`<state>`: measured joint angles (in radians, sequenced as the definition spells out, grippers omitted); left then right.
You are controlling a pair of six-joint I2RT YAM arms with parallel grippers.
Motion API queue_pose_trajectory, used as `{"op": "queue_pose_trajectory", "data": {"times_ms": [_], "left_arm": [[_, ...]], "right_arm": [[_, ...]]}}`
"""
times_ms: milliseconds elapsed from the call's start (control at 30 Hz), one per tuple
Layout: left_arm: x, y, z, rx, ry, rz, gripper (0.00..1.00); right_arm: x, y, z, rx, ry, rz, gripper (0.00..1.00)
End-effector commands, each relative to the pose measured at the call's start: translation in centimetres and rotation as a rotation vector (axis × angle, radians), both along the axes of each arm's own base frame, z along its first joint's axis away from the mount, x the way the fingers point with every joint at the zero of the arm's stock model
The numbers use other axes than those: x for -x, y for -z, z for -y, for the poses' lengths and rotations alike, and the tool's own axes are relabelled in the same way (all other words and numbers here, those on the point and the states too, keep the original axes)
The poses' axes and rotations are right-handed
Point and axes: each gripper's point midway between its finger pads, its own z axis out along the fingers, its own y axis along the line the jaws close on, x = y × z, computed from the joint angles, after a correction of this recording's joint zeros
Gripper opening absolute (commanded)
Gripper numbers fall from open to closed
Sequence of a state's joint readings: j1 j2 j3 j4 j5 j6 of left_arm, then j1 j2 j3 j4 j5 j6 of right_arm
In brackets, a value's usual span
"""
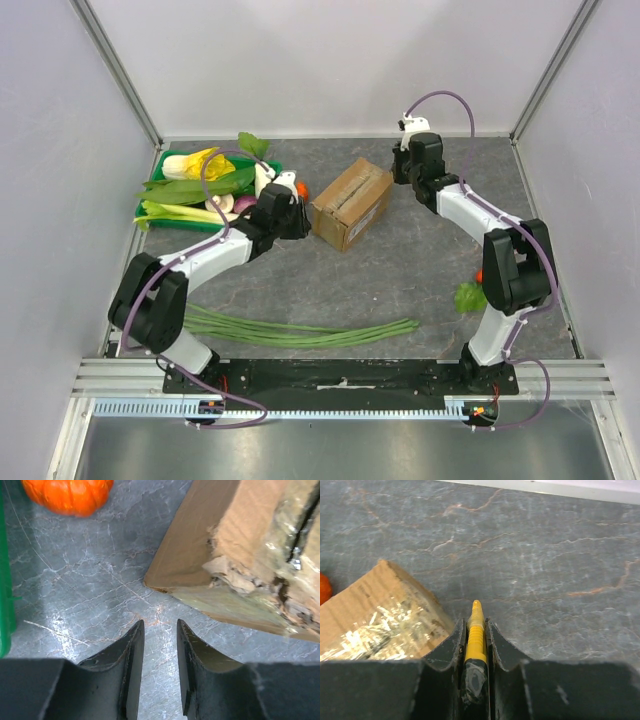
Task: Unpack the express box
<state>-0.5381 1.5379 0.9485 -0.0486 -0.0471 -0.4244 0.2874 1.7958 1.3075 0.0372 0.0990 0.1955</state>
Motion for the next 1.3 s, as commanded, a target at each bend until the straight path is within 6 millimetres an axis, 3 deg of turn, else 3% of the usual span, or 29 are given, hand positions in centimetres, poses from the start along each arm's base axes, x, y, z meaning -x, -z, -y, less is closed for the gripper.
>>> {"op": "queue_pose_trajectory", "data": {"times_ms": [0, 200, 367, 600, 800, 867, 967, 1033, 1133, 1267], "left_arm": [[-2.1, -1.6, 0.9, 0.051, -0.054, 0.013, 0.39], [-3.7, -2.1, 1.8, 0.058, -0.037, 0.009, 0.39], [-4.7, -1.9, 1.8, 0.078, -0.033, 0.003, 0.39], [-5.8, -1.6, 3.5, 0.150, 0.080, -0.011, 0.39], [-6.9, -2.5, 4.6, 0.184, 0.154, 0.019, 0.39], [-7.2, -2.5, 4.7, 0.186, 0.161, 0.024, 0.40], [-7.7, -2.6, 3.7, 0.164, 0.120, 0.024, 0.40], [-8.0, -2.1, 1.7, 0.099, 0.025, 0.000, 0.42], [-8.6, -2.7, -1.6, 0.017, -0.119, 0.002, 0.42], [-8.1, -4.3, -3.1, 0.005, -0.154, 0.029, 0.43]], "right_arm": [[-0.1, -3.3, -2.8, -0.113, -0.109, 0.057, 0.00], [3.2, -3.0, -3.5, -0.197, -0.157, 0.016, 0.00], [7.5, -2.7, -3.6, -0.267, -0.189, -0.034, 0.00], [13.2, -3.1, -4.2, -0.362, -0.241, -0.062, 0.00], [18.2, -3.2, -5.6, -0.353, -0.275, -0.063, 0.00], [19.7, -2.5, -5.3, -0.325, -0.261, -0.075, 0.00], [21.0, -1.9, -4.5, -0.293, -0.227, -0.086, 0.00], [21.6, -2.4, -3.5, -0.275, -0.192, -0.069, 0.00], [21.9, -4.2, -2.0, -0.258, -0.138, -0.015, 0.00], [21.5, -6.9, -0.8, -0.236, -0.101, 0.061, 0.00]]}}
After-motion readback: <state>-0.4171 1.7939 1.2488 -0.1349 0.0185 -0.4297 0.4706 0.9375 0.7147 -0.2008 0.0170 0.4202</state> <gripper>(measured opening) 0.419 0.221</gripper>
